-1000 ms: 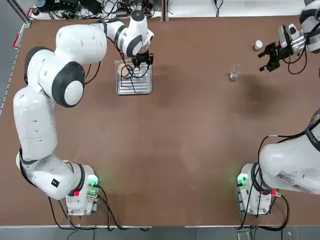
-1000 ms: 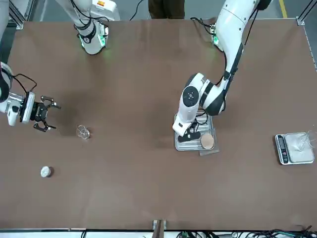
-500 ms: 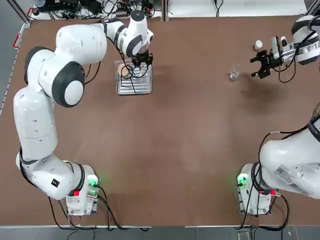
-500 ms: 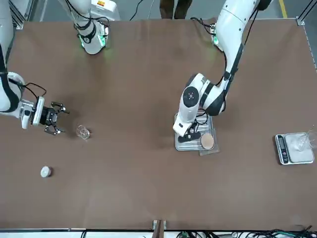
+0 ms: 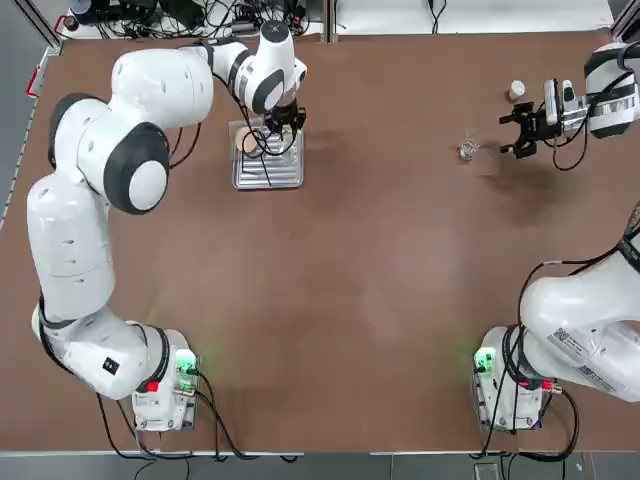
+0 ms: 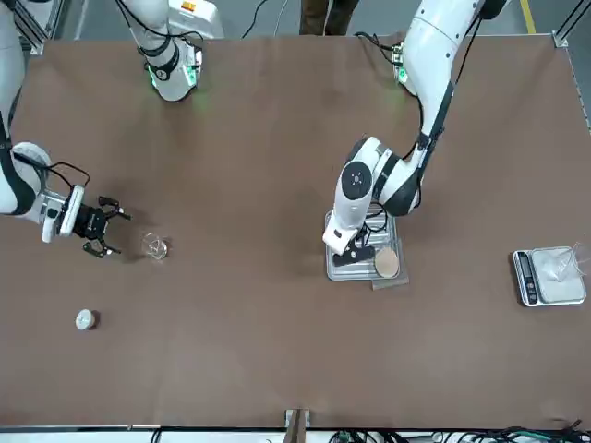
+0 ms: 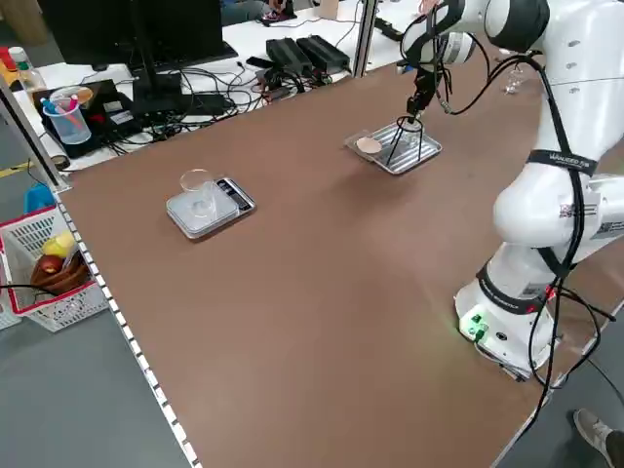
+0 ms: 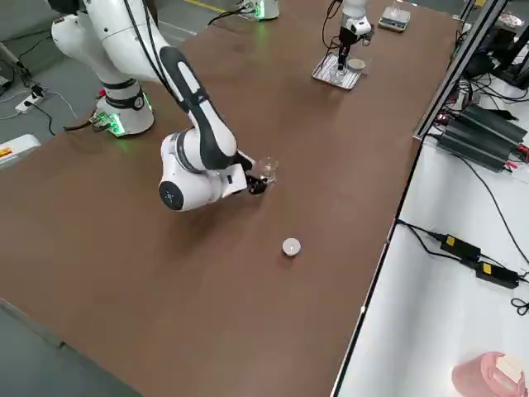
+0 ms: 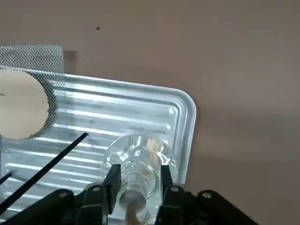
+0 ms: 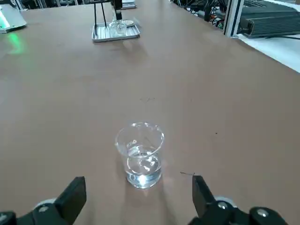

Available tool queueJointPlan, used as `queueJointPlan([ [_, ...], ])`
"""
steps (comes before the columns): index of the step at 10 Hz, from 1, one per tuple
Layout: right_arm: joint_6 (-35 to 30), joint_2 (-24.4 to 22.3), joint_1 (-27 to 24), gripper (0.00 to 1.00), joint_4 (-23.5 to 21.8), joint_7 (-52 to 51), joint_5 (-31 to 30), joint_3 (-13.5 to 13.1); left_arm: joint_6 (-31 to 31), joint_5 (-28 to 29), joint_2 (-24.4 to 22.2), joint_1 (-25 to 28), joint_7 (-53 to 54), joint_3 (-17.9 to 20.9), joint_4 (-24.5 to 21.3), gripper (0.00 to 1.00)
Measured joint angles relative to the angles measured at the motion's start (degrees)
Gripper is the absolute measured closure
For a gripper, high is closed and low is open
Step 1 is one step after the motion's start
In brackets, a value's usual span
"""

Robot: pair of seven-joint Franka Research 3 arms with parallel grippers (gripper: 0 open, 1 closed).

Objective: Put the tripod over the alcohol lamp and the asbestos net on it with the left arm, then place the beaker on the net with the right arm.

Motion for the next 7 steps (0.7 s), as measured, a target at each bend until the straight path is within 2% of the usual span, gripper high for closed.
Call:
queueJointPlan([
  [3, 0.70, 3.91, 0.03, 0.00, 2.67, -0.55, 1.32, 2.12, 0.00, 0.00, 0.00, 0.01, 0.00, -0.01, -0.01, 0.56],
  [7, 1.60, 5.65, -0.01, 0.00, 3.39, -2.25, 1.46, 2.45, 0.00, 0.00, -0.12, 0.19, 0.00, -0.01, -0.01, 0.59],
])
